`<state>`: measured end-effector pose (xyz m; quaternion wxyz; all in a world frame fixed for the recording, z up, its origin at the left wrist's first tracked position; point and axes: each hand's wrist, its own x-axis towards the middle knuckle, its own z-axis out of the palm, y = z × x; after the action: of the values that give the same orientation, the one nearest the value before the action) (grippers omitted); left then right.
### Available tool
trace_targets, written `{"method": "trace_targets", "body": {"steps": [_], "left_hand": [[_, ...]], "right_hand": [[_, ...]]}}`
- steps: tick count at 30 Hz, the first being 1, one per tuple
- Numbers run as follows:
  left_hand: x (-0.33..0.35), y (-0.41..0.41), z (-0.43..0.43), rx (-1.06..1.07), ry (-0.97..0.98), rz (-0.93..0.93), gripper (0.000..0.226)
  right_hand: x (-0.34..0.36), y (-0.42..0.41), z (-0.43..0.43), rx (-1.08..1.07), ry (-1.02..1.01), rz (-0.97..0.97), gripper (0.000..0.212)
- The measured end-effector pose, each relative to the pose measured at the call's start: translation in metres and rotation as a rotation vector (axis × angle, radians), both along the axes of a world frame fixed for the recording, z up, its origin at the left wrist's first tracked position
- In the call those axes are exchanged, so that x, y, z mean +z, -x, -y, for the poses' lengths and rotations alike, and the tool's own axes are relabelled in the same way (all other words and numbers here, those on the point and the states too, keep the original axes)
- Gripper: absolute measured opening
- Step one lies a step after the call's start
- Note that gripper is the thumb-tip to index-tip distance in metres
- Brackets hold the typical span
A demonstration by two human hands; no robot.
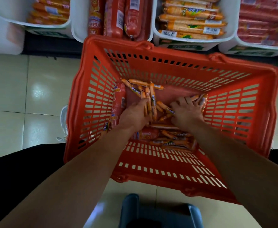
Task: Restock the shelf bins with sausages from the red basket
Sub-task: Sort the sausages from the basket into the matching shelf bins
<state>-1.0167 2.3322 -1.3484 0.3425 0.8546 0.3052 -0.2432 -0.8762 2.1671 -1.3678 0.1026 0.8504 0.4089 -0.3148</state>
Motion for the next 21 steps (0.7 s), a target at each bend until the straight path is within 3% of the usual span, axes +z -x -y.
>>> {"method": "trace_targets", "body": {"steps": [2, 5, 10, 15, 21], "left_hand": [[0.002, -0.001, -0.006, -0.049, -0.086, 0.004, 0.071], [0.001, -0.008, -0.012, -0.314, -0.276, 0.039, 0.075], [-0.008, -0.024, -0.013, -0.703, -0.368, 0.004, 0.095], [-0.016, -0.027, -0.025, -0.649, -0.472, 0.059, 0.068], [-0.023, -0.021, -0.047, -0.589, -0.583, 0.108, 0.055]], "right_hand": [[0.001, -0.005, 0.009, 0.003, 0.004, 0.007, 0.06], [0.003, -0.013, 0.015, 0.058, 0.004, 0.036, 0.048], [0.007, -0.02, 0.011, 0.15, 0.031, 0.036, 0.041], [0.004, -0.026, 0.005, 0.211, 0.049, 0.033, 0.042], [-0.004, -0.032, 0.01, 0.109, 0.058, 0.089, 0.049]]}}
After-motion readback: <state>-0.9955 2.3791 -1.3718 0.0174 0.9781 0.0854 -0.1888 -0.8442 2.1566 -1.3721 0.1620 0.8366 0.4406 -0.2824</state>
